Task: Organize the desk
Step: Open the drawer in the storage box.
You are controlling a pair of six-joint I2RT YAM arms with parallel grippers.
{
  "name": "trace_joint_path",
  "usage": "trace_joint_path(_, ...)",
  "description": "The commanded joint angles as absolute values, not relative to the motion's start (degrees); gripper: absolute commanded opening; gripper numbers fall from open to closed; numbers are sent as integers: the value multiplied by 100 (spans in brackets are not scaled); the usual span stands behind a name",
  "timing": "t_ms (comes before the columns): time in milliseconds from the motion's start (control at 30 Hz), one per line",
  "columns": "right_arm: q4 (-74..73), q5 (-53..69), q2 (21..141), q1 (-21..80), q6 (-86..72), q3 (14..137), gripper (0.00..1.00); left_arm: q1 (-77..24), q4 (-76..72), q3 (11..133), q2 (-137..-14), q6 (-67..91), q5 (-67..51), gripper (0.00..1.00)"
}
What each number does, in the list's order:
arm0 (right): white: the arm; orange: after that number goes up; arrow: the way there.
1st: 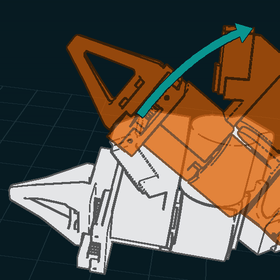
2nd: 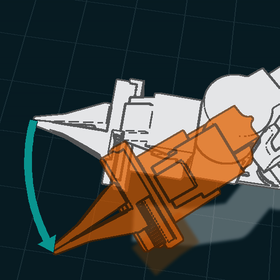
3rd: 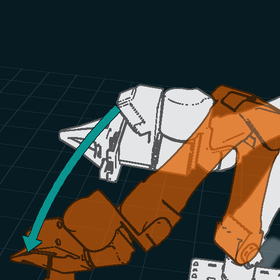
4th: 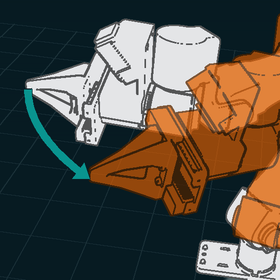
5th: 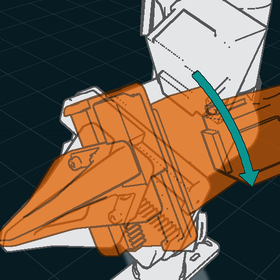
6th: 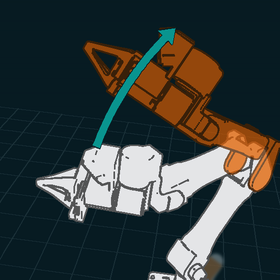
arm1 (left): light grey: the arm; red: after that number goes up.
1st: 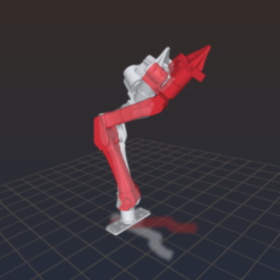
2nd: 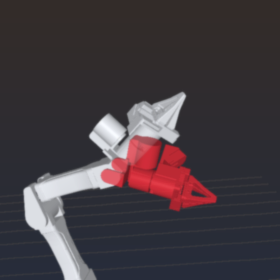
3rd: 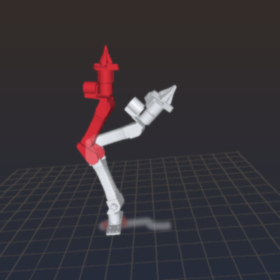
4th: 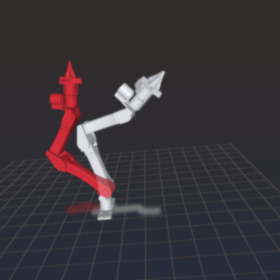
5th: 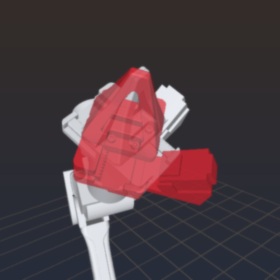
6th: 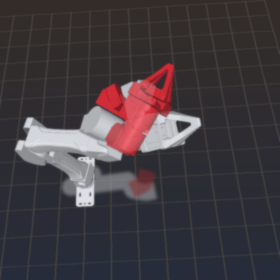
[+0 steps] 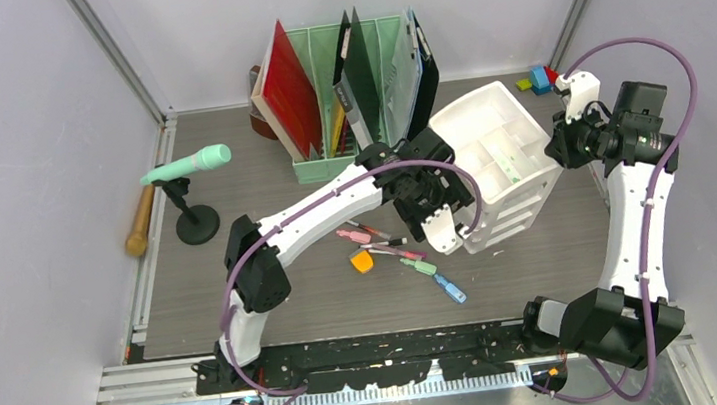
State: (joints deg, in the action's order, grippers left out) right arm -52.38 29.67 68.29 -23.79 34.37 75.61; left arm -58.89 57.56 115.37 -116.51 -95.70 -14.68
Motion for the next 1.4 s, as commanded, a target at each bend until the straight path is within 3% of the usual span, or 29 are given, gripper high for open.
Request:
trace_joint_path(0,-5494,2481,7133,-2340,3604,7469,0,-5950,6628,11437,-11342,-9665,-1388,84)
trace_joint_path(667,-5420,2332,7260,-2342,3498,7555,0,-6011,6812,11069,-10693,-9239,-1382,82)
trace_joint_path(800,-5427,2361,7252,-2338,3427,7630,0,-6065,6627,10858,-10505,-8964,-1320,88)
trace_joint_path(1067,-5459,2535,7214,-2339,3153,7858,0,-6219,5494,10659,-10171,-7247,-840,99)
trace_joint_path(1233,-5439,2521,7195,-2340,3018,7960,2,-6239,5089,10633,-9689,-5429,-734,100)
trace_joint_path(1367,-5337,2509,7172,-2338,2925,7920,7,-6238,4620,10081,-9076,-4095,27,100)
